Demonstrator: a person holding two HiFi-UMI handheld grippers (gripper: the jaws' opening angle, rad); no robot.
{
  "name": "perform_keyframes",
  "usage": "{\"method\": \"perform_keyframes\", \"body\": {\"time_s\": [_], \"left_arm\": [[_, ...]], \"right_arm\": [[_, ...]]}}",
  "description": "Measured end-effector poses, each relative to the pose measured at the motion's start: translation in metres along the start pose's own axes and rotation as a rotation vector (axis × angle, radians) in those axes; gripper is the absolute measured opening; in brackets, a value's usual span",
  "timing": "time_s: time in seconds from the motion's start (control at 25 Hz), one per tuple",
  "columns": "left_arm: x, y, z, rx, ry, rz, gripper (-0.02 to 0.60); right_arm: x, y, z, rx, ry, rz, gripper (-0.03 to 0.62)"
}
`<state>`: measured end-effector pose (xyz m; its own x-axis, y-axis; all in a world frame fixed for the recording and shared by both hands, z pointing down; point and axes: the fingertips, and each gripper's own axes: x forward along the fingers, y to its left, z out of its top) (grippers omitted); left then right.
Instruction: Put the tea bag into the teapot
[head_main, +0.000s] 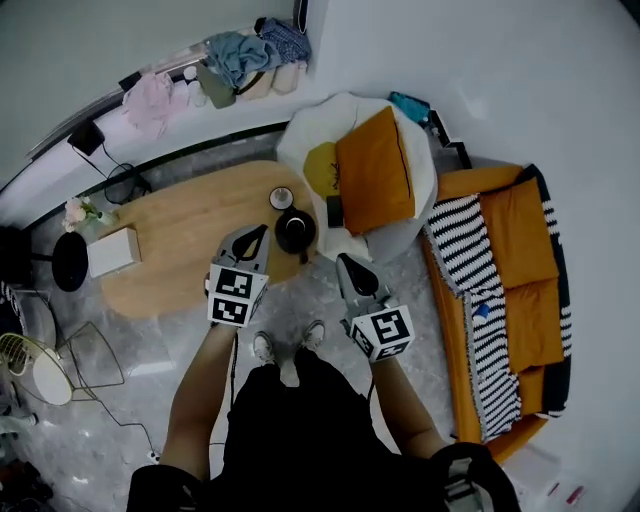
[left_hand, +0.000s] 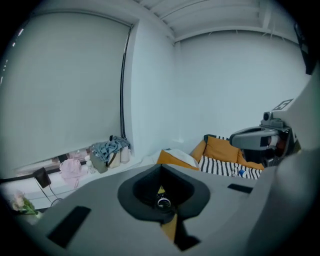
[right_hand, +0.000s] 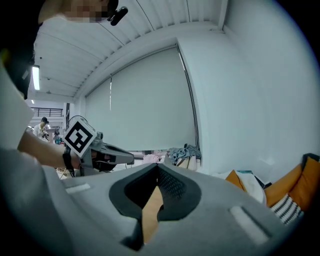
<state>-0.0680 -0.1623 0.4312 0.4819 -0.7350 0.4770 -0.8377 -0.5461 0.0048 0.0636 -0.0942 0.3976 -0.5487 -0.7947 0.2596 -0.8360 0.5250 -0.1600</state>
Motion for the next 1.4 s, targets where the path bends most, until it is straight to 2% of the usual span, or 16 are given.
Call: {"method": "perform_keyframes", "body": {"time_s": [0.28, 0.48, 0.8, 0.88, 1.04, 1.2, 1.4], "left_arm": [[-0.066, 0.018, 0.05, 0.009, -0.162, 0.054, 0.008], [-0.113, 0.024, 0.071, -0.004, -0.285, 0.106, 0.008], [-0.177, 0.034, 0.102, -0.055, -0.469, 0.197, 0.008], [-0.187, 0.031, 0.114, -0.032, -0.511, 0.202, 0.008], [-0.205, 0.028, 0.122, 0.027, -0.514, 0.23, 0.008], [-0.219, 0.032, 0.118, -0.005, -0.513, 0.259, 0.008], [-0.219, 0.022, 0.111, -0.013, -0.506, 0.238, 0.008]], "right_arm": [[-0.022, -0.007, 0.051, -0.065, -0.087, -0.029, 0.005], [-0.044, -0.019, 0.084, -0.093, -0.16, -0.073, 0.005], [-0.081, -0.04, 0.108, -0.133, -0.224, -0.155, 0.005], [-0.089, -0.041, 0.114, -0.145, -0.235, -0.162, 0.005], [-0.105, -0.048, 0.123, -0.158, -0.254, -0.19, 0.005], [-0.114, -0.058, 0.129, -0.151, -0.261, -0.237, 0.005], [-0.122, -0.059, 0.126, -0.14, -0.261, -0.251, 0.005]]}}
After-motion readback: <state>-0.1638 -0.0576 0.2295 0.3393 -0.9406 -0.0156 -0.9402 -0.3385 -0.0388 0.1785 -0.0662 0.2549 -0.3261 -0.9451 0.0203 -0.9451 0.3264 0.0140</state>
